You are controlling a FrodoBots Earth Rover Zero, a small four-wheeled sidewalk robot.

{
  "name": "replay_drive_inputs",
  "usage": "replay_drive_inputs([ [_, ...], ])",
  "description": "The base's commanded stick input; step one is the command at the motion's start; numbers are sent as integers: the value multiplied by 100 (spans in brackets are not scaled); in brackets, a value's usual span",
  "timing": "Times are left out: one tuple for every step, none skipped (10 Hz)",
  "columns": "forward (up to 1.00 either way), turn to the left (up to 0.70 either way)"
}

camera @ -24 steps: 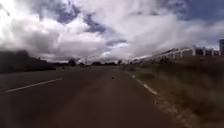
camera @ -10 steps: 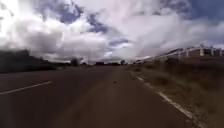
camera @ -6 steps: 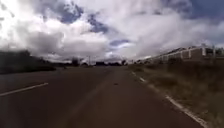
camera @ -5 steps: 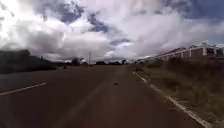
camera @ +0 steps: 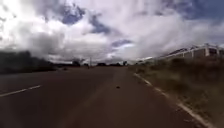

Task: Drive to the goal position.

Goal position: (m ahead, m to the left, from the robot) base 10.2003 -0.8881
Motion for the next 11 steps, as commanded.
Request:
replay_drive_inputs([
  [70,-34],
  [70,-34],
  [70,1],
  [70,1],
  [70,1],
  [70,1],
  [70,1],
  [70,1],
  [70,1],
  [70,1],
  [70,1],
])
